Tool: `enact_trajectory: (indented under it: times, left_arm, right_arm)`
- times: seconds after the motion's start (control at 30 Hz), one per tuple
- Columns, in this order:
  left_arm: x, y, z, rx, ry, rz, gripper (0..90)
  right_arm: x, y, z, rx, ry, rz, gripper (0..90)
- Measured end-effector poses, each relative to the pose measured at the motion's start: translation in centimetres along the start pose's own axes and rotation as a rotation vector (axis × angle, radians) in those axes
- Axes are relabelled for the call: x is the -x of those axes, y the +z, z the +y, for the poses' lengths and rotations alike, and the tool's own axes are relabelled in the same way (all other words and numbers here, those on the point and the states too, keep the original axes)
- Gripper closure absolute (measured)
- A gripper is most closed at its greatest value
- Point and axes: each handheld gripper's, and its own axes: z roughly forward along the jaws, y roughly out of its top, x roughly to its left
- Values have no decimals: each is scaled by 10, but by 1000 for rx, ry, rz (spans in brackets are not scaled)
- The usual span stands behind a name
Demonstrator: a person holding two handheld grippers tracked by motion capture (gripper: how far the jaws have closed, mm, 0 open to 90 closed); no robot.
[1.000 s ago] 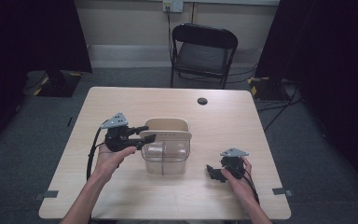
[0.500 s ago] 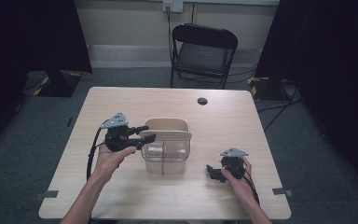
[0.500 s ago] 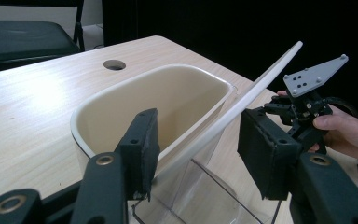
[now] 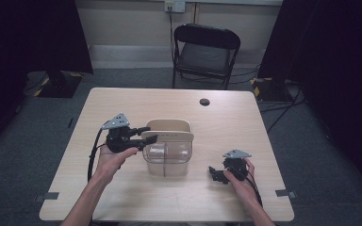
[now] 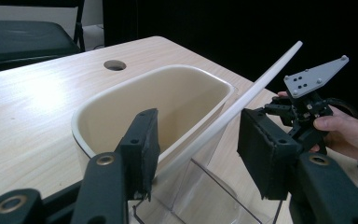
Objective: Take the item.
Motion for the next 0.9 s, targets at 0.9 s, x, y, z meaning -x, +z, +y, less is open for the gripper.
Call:
enact_trajectory:
  times: [0.9]
  left_arm:
    - [-1, 0, 0, -1, 2, -3, 487]
  right_arm:
    - [0, 0, 0, 0, 0, 0, 93]
